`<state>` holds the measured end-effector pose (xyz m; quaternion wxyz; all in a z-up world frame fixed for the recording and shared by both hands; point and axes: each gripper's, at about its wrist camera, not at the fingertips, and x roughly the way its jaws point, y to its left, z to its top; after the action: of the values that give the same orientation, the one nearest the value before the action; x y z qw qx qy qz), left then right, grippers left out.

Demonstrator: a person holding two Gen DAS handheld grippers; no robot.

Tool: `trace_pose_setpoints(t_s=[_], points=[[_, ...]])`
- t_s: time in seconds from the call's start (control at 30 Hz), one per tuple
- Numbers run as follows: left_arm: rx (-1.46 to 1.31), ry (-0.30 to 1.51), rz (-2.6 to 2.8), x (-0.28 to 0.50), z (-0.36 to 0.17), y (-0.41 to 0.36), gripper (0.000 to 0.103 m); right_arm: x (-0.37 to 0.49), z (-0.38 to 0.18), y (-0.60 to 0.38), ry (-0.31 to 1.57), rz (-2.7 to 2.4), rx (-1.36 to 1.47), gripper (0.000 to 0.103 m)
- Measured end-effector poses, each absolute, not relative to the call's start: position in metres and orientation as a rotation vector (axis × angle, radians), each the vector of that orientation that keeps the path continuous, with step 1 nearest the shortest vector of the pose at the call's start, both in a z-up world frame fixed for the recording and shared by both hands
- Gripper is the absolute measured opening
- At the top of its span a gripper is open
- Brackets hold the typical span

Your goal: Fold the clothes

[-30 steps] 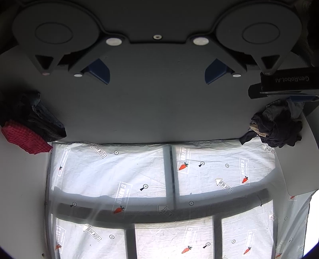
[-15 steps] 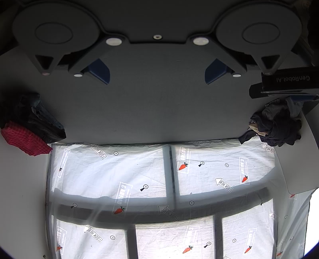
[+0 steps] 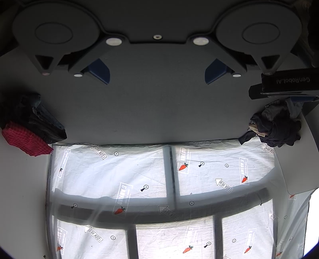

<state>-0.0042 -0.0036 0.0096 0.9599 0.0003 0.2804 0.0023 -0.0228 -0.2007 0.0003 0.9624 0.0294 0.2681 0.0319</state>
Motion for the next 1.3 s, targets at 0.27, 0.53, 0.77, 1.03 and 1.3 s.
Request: trace_pose_setpoints(t_s=[0.27,0.53,0.77,1.03,1.3], points=[[0.003,0.570,0.004,-0.006,0.007,-0.005,0.103,-0.022,0.000,-0.200,0.541,0.054,0.067,0.103],[0.002,0.573,0.012,-0.003,0.004,-0.002,0.103,-0.017,0.000,-0.201,0.539,0.040,0.072,0.103],[-0.008,0.591,0.019,0.009,-0.001,-0.006,0.103,-0.011,-0.006,-0.212,0.554,0.012,0.088,0.103],[-0.105,0.580,0.032,0.038,0.001,-0.014,0.103,0.030,-0.004,-0.247,0.477,-0.141,-0.019,0.103],[-0.197,0.622,0.169,0.097,0.003,-0.023,0.103,0.098,-0.010,-0.296,0.493,-0.141,0.013,0.103]])
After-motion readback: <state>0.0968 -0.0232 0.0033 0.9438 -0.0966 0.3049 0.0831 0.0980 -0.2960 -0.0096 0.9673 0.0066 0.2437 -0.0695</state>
